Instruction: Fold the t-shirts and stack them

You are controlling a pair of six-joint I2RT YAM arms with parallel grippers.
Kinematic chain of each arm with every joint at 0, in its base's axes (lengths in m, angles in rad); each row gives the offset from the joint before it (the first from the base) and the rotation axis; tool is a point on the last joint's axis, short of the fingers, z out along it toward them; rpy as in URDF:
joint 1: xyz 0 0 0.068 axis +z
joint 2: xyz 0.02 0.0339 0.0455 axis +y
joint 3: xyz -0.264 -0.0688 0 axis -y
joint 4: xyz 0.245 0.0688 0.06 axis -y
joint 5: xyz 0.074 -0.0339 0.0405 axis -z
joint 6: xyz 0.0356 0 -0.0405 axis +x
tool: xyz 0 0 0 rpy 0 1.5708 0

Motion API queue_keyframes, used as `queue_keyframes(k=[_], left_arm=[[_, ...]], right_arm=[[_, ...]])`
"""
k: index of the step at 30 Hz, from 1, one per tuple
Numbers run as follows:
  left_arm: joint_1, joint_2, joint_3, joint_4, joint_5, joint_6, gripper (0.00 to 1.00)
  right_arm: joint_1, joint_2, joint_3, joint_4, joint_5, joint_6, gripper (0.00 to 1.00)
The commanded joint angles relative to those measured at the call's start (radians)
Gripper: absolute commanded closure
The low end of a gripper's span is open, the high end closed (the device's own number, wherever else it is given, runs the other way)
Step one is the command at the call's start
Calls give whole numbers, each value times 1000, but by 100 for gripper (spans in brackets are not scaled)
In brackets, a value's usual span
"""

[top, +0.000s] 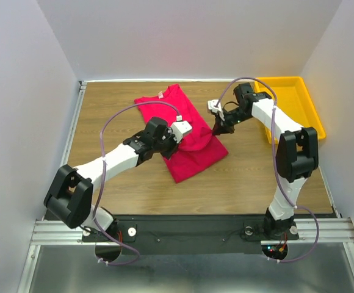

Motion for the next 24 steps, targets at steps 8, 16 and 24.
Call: queue_keyframes(k=[8, 16, 24], left_arm=[[88, 38, 109, 23, 21, 67, 100], [155, 67, 124, 43, 33, 82, 100], [200, 133, 185, 45, 50, 93, 100]], right_arm=[[46, 110, 209, 84, 21, 157, 100], [83, 222, 379, 117, 70, 292, 100], [88, 300, 459, 131, 101, 335, 99]])
